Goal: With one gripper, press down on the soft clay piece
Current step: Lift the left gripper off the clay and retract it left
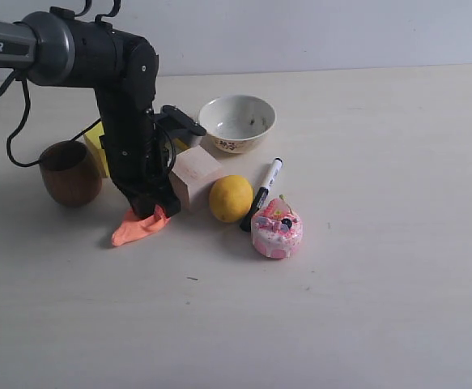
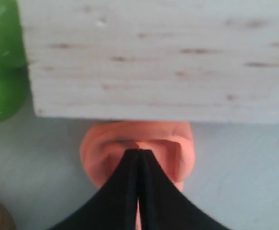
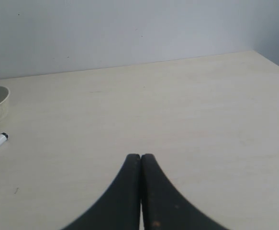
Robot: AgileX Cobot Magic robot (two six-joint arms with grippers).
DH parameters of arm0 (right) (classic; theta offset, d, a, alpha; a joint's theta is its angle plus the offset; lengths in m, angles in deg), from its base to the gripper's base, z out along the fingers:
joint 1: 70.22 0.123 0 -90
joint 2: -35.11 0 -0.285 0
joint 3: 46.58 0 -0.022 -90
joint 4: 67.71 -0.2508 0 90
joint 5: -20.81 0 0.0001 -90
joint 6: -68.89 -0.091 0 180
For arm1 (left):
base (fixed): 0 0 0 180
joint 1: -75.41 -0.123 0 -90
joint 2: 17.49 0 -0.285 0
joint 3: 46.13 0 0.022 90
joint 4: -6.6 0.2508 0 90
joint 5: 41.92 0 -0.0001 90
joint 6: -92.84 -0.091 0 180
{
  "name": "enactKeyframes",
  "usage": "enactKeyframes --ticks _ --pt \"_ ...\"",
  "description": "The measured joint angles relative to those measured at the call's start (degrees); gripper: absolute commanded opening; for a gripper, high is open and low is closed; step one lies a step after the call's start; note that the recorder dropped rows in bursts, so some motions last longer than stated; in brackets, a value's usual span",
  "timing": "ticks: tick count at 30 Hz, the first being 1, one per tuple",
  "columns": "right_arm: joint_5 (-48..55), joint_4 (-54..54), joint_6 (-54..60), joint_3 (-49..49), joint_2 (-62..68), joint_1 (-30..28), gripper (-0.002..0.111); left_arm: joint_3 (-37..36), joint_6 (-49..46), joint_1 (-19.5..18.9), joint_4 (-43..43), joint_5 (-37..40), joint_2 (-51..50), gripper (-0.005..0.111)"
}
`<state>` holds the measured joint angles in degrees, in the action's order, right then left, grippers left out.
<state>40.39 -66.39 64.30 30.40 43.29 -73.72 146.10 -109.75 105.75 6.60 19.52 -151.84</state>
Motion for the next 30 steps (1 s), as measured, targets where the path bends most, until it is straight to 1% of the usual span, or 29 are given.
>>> enactKeyframes --ticks 6,11,15,17,22,25,30 --pt "0.0 0.0 0.0 0.0 0.0 0.0 0.0 0.0 0.21 0.0 0.0 0.12 0.87 0.0" --pt "0.0 0.0 0.0 0.0 0.0 0.0 0.0 0.0 5.09 -0.52 0.0 0.12 2.56 0.0" --pt "0.0 0.0 0.0 0.0 0.0 0.0 0.0 -1.28 6.57 -1.27 -0.98 -1.45 5.9 0.0" --pt "0.0 0.0 0.0 0.0 0.0 0.0 0.0 -3.47 6.97 -1.63 -3.71 -4.11 8.76 0.0" --pt "0.0 0.0 0.0 0.0 0.0 0.0 0.0 -13.46 7.09 -1.75 -10.14 -14.37 17.29 0.0" --pt "0.0 0.0 0.0 0.0 0.0 0.0 0.0 -19.45 6.98 -1.75 -11.25 -18.45 22.38 0.0" --pt "0.0 0.0 0.0 0.0 0.0 0.0 0.0 -25.21 6.49 -1.75 -11.99 -20.74 31.21 0.0"
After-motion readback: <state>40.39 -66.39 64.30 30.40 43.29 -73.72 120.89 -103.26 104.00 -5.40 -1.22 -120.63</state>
